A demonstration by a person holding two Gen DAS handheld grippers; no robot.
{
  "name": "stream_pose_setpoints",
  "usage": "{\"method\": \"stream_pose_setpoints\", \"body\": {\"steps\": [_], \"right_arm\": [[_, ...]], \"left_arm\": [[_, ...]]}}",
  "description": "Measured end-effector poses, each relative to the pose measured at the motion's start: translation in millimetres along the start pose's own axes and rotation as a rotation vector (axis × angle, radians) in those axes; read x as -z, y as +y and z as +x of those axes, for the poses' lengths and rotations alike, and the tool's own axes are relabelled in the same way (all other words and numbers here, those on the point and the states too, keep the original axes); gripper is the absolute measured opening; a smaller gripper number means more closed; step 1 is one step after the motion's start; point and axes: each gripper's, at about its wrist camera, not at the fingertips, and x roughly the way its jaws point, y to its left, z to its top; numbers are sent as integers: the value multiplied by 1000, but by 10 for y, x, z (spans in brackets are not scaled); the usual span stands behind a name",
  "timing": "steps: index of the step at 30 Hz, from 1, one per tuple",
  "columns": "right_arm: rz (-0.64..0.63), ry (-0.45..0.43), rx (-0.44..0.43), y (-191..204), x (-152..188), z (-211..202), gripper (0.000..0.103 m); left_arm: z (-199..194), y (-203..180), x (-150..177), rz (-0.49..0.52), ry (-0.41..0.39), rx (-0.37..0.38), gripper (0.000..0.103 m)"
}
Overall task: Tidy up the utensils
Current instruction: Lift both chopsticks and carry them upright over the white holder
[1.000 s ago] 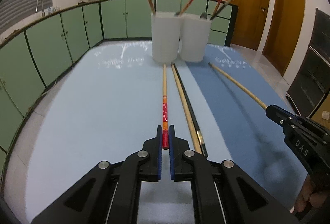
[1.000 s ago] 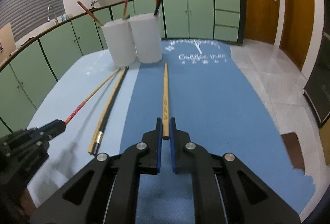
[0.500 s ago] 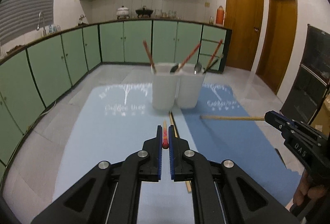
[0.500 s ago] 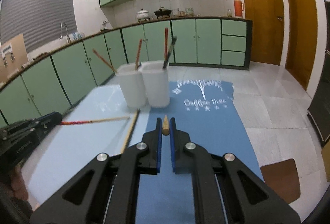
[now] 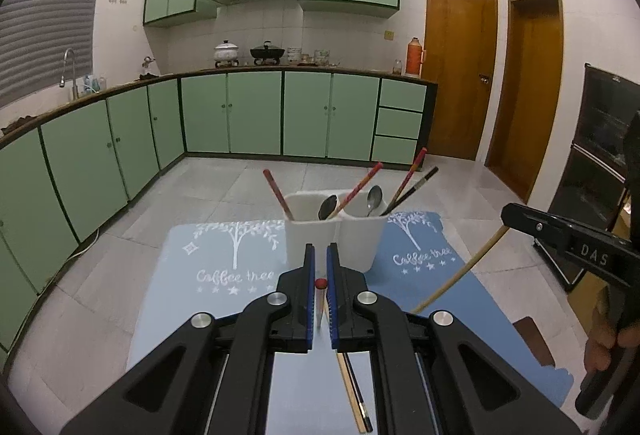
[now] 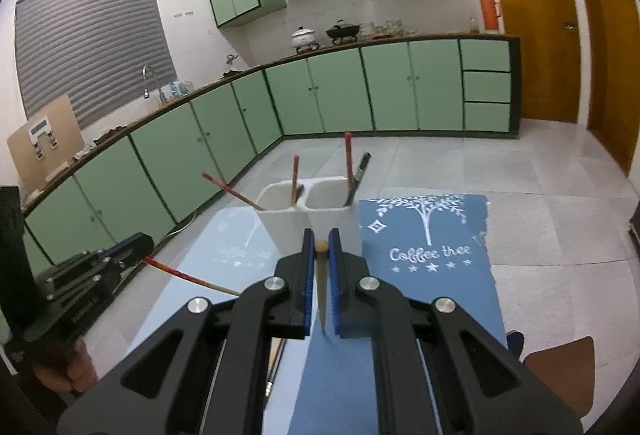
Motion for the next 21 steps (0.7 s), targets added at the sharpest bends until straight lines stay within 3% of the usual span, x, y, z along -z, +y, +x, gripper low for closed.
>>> {"method": "stream_pose_setpoints", "body": {"steps": [7,21], "right_arm": [[-54,9,-20,39,-178,4,6],[-108,-95,-44,81,-773,-270,6]], "left_arm": [[63,24,-109,0,-3,12,5],[-122,-49,-595,56,-110,30,5]]}}
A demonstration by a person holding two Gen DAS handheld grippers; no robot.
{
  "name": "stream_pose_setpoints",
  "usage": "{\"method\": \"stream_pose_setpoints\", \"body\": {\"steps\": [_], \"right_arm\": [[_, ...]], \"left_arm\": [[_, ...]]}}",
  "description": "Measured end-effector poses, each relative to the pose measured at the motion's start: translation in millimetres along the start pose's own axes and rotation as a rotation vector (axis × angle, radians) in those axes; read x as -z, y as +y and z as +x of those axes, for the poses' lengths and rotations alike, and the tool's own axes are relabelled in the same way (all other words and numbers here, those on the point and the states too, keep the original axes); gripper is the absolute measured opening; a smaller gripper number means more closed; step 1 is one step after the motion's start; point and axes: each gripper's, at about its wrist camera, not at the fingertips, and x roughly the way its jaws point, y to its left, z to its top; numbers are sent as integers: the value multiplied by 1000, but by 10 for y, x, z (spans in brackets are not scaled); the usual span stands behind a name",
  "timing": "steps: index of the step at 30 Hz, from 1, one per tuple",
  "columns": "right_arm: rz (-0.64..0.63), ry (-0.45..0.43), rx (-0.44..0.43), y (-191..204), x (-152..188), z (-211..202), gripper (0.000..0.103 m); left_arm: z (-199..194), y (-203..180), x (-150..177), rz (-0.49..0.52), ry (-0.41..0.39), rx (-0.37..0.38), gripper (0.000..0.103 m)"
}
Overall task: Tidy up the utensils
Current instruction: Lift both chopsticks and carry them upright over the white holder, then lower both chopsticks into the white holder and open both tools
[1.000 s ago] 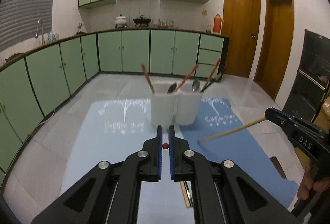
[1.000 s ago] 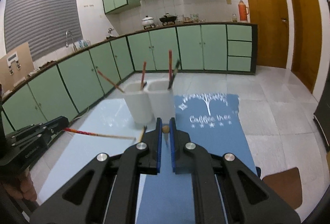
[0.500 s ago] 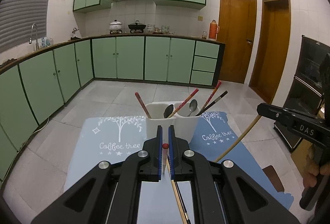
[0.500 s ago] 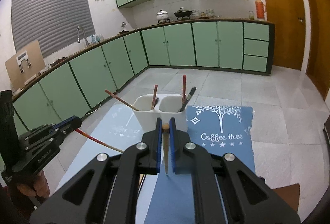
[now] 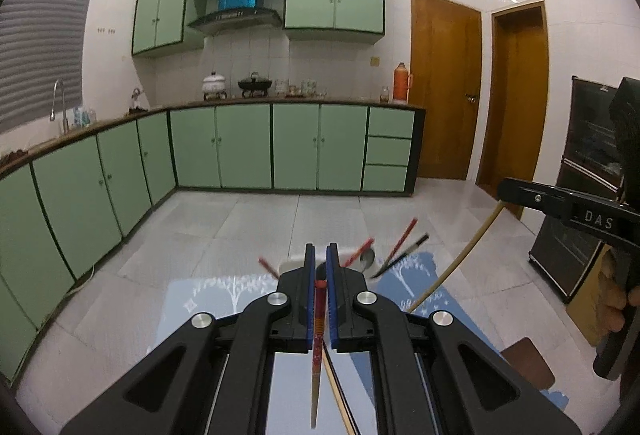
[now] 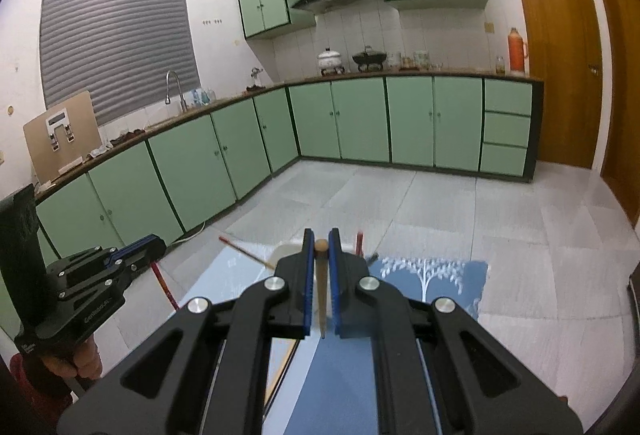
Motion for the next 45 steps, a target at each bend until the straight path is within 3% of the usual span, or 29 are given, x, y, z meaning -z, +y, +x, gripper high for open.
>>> {"method": "stream_pose_setpoints", "body": {"steps": [14,24,28,35,42,45], "right_arm": [[-51,-60,6,-25,-602,169,6],[-68,-30,24,-144,-744,653,6],[-54,9,23,-179,-679,916,6],[-39,74,6,-257,-530,1254,6],[-33,109,-6,-239,-429,1390,6],[-30,107,-4,-227,-404,1349,12]], "left_arm": [[147,-35,-767,20,-145,1,5],[654,26,-1213,-3,-214,-10,5],[919,64,-1119,-18,-190,-12,5],[1405,202,-764,-35,-67,-14,5],[1559,284,-480,-47,15,-11,6],[1522,328,-435,-66,21,-13,8]]}}
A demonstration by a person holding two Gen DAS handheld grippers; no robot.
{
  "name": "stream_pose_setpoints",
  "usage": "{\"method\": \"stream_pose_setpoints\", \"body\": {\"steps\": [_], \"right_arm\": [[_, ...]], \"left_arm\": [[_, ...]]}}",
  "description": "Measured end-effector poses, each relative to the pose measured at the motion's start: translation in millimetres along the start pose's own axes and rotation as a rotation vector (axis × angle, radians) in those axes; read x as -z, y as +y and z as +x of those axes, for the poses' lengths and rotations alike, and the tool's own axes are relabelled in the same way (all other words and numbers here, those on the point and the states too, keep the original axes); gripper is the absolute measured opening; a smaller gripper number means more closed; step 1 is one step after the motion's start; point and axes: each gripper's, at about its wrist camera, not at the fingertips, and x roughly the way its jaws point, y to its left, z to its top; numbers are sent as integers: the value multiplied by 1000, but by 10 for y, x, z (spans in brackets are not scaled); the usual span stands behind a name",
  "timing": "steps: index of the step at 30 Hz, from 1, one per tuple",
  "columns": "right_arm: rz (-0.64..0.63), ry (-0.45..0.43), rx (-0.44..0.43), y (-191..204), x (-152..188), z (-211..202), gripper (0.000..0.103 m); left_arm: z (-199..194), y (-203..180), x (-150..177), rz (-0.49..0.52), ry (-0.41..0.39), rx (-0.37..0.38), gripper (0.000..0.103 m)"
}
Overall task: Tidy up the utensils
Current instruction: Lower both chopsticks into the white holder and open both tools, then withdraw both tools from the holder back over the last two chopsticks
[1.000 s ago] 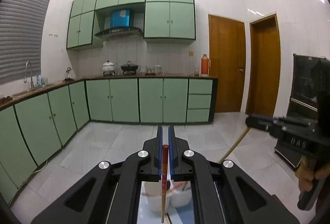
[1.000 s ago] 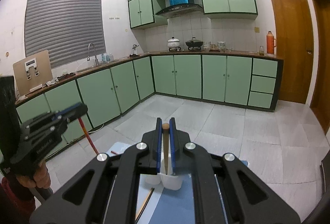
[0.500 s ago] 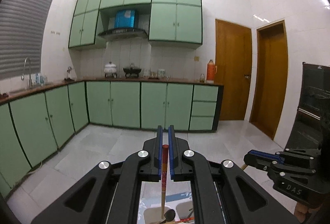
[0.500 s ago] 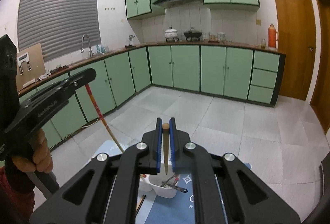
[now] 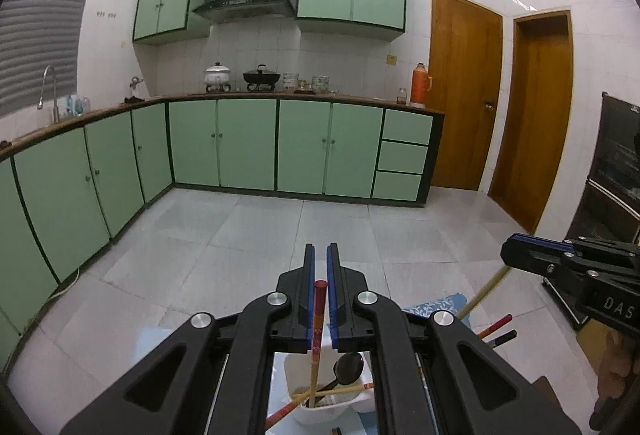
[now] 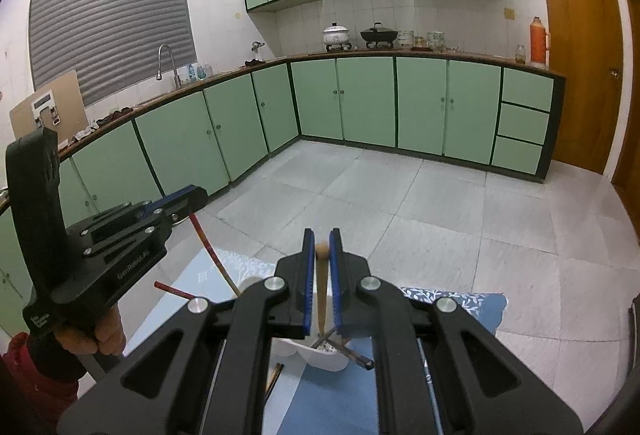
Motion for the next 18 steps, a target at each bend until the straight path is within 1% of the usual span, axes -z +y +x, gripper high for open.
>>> {"method": "stream_pose_setpoints", "body": {"steps": [1,3,4,7,9,10,11,12,13,14,15,16,18], "right_arm": [[1,-1,0,-5,7,-14,14],[5,-9,7,-19,10,-48,14],[12,-15,9,-29,7,-80,15],[27,-37,14,-53,21,-202,24],[39,-58,23,-70,44,-306,32],[45,-67,28,-78,55,-348,42],[55,-83,37,-82,86,-416,52],[62,-98,45,-85,129,-479,55],[65,-109,51,-93,162,-523,62],[66,-123,63,-81,224,-592,68],[65,-135,72,-71,283,-651,71],[66,-144,80,-67,335,-691,75],[59,-165,98,-28,503,-793,78]], "left_arm": [[-10,15,-14,-5,-1,-1,10],[-63,59,-30,-17,-8,-2,15],[-75,68,-59,-20,-13,-2,16],[-225,82,-95,-25,-38,-7,25],[-336,76,-100,-25,-52,-13,34],[-394,76,-96,-25,-59,-15,36],[-441,67,-87,-24,-63,-16,42],[-500,54,-66,-21,-68,-17,46],[-589,39,-23,-17,-75,-18,47],[-641,31,14,-15,-78,-19,50],[-711,19,70,-15,-81,-20,56],[-754,8,108,-16,-83,-23,58],[-865,-15,265,-16,-78,-25,61]]}}
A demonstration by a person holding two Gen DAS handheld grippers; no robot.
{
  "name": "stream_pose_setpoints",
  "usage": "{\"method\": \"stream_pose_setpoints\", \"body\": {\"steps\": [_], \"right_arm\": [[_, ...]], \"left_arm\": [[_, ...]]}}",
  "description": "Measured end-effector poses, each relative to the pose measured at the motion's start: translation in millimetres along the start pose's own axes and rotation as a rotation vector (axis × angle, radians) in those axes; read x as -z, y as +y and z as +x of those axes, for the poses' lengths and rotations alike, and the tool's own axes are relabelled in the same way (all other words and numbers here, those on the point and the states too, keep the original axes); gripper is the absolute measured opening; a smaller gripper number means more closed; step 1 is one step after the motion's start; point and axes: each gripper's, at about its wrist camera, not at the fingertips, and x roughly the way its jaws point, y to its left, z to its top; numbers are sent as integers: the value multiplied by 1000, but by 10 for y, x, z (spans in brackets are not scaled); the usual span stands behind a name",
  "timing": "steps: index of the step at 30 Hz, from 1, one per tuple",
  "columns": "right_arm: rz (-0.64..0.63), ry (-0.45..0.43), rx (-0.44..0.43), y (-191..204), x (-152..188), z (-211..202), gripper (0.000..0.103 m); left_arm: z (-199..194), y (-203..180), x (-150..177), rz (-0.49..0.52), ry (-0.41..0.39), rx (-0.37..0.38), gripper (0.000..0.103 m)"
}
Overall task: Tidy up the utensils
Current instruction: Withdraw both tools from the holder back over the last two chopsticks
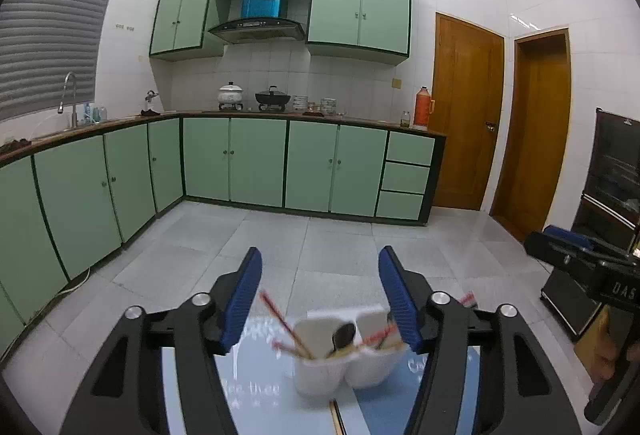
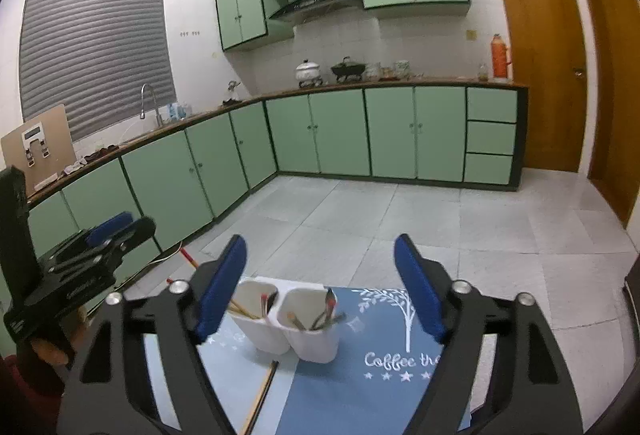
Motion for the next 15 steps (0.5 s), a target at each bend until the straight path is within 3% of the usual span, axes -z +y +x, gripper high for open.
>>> {"method": "stream_pose_setpoints", "body": {"steps": [2,7,15], "right_arm": [[-2,-16,24,6,148,-99,84],[7,-12,68,-8,527,-251,86],[46,93,101,42,1213,-207,86]], "left_arm": [[-78,-15,134,2,12,-3,63],[-265,29,564,7,61,-37,68],[-369,210,1263,0,186,-102,72]]}}
